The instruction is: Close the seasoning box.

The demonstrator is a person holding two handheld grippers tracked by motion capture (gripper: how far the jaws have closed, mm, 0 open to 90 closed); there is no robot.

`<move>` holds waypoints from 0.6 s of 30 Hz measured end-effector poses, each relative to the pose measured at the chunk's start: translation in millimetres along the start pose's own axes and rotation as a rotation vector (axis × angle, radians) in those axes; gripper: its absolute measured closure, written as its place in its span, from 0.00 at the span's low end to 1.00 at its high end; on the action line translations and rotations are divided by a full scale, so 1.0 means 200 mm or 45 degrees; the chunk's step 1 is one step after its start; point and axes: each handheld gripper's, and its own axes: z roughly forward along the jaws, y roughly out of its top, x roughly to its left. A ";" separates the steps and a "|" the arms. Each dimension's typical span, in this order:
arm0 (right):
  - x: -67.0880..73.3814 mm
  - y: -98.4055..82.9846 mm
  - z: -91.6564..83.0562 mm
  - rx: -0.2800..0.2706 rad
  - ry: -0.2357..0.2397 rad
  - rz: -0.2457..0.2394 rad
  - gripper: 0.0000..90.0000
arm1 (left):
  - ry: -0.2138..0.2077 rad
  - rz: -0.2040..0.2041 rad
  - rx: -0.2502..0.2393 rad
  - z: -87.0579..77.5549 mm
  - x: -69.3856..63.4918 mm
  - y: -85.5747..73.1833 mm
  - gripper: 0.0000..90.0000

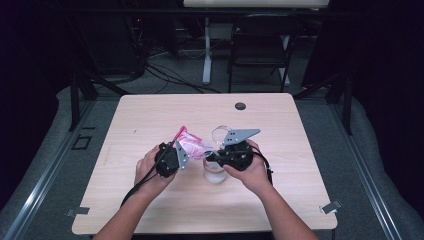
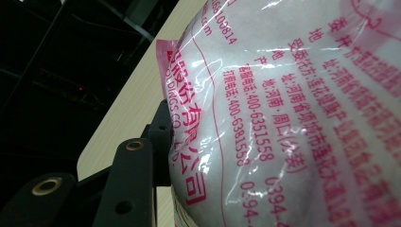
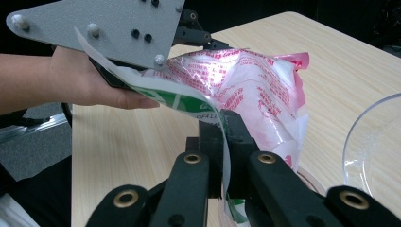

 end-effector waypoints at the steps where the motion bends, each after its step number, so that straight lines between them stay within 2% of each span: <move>1: 0.00 0.00 0.00 -0.001 0.000 0.001 0.98 | 0.003 0.003 -0.001 0.00 0.00 0.00 0.65; 8: 0.00 -0.02 0.00 0.013 0.001 0.014 0.99 | 0.025 0.036 -0.002 0.00 0.00 0.01 0.65; 9: 0.00 -0.02 0.00 0.015 -0.001 0.010 0.99 | 0.029 0.020 -0.019 0.01 0.00 0.01 0.65; 13: 0.01 -0.02 0.00 0.023 0.005 0.004 0.99 | 0.039 0.041 -0.010 0.00 0.01 0.02 0.65; 14: 0.01 -0.02 0.00 0.026 0.006 0.000 0.99 | 0.045 0.033 -0.023 0.01 0.00 0.02 0.65; 18: 0.02 -0.03 0.00 0.037 0.014 -0.005 0.99 | 0.054 0.063 -0.012 0.00 0.01 0.03 0.65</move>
